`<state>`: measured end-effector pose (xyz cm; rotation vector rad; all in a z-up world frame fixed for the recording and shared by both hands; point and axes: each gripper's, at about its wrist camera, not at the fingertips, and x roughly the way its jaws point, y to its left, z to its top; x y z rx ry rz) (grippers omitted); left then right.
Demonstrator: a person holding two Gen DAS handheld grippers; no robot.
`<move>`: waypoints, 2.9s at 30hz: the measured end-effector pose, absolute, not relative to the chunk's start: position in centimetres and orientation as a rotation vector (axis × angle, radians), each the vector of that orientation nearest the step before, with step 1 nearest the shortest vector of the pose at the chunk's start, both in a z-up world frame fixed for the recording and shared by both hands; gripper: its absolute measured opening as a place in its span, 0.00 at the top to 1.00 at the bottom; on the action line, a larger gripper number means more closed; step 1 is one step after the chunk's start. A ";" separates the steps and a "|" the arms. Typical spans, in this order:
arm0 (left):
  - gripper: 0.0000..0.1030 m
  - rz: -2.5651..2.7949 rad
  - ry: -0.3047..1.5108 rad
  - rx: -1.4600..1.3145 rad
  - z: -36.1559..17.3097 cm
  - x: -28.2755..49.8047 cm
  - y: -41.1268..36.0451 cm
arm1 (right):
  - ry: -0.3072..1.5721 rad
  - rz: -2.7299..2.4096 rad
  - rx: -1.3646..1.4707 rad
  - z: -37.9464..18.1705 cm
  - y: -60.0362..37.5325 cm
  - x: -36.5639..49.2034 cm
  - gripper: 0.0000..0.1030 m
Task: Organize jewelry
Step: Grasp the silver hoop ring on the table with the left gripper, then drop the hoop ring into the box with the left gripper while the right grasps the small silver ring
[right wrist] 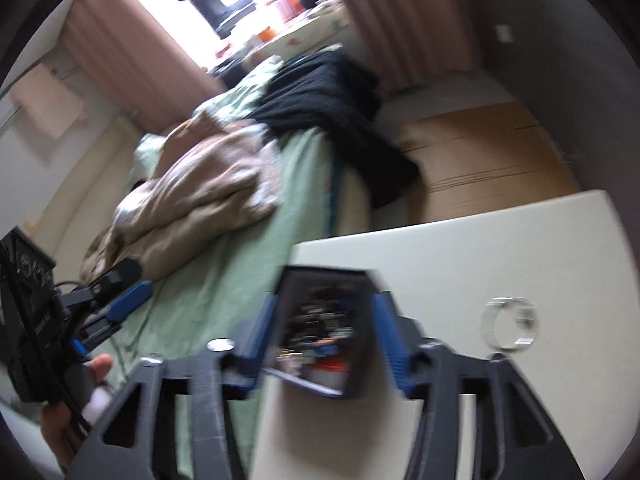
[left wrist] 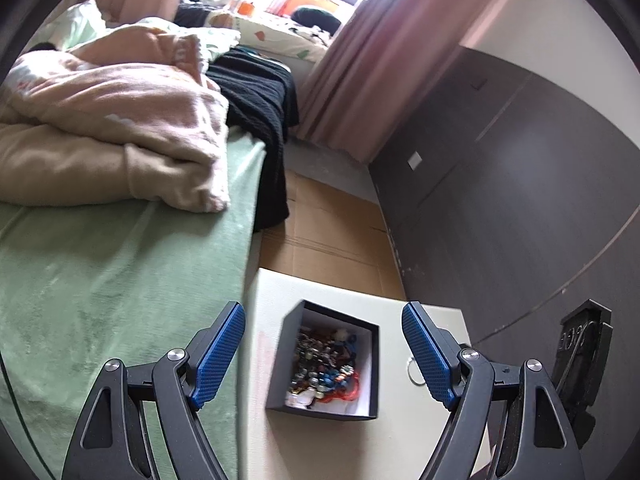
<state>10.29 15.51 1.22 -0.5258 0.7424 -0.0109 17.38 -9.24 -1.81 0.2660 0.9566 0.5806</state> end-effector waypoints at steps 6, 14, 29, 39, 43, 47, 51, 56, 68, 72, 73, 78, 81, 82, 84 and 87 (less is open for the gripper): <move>0.21 -0.049 0.785 -0.451 0.5 11.7 11.3 | 0.971 0.446 0.346 -3.4 -16.6 18.5 0.43; 0.21 -0.100 0.860 -0.361 -1.6 14.2 5.5 | 1.014 0.342 0.453 -5.6 -22.2 19.5 0.43; 0.43 -0.148 1.012 -0.038 -3.8 18.8 -4.9 | 1.041 0.244 0.580 -6.7 -28.5 20.8 0.43; 0.71 -0.180 1.165 0.042 -8.1 23.1 -8.3 | 1.157 0.203 0.515 -8.6 -28.7 21.2 0.43; 0.74 -0.173 1.204 0.056 -9.5 24.5 -9.3 | 1.181 0.200 0.559 -9.3 -29.7 21.5 0.43; 0.78 -0.162 1.237 0.062 -11.2 25.1 -9.7 | 1.176 0.160 0.558 -9.1 -31.0 21.4 0.43; 0.79 -0.140 1.247 0.070 -12.4 25.4 -9.9 | 1.154 0.146 0.587 -8.4 -32.3 21.2 0.43; 0.89 -0.138 1.219 0.093 -12.3 25.5 -10.7 | 1.145 0.149 0.589 -7.9 -32.5 21.2 0.43; 0.99 -0.118 1.145 0.009 -8.8 21.7 -8.3 | 1.192 0.179 0.581 -9.5 -30.9 21.7 0.43; 0.99 -0.118 1.109 -0.018 -6.8 20.4 -7.5 | 1.212 0.242 0.522 -10.3 -28.0 21.9 0.44; 0.99 -0.112 1.101 -0.025 -6.4 20.1 -7.1 | 1.209 0.247 0.502 -10.3 -27.4 21.9 0.45; 0.99 -0.074 1.083 -0.042 -4.9 19.3 -4.5 | 1.197 0.312 0.440 -11.0 -24.4 22.5 0.66; 0.99 -0.044 1.084 -0.067 -4.4 19.1 -2.1 | 1.178 0.335 0.427 -11.1 -23.2 22.8 0.70; 0.99 -0.033 1.082 -0.070 -4.3 19.1 -1.4 | 1.174 0.338 0.417 -11.1 -22.8 23.0 0.70; 0.99 -0.015 1.077 -0.077 -4.0 18.8 -0.1 | 1.167 0.347 0.376 -11.2 -21.5 23.4 0.71; 0.99 0.006 1.074 -0.092 -3.9 18.3 1.5 | 1.169 0.346 0.312 -11.5 -19.7 24.2 0.71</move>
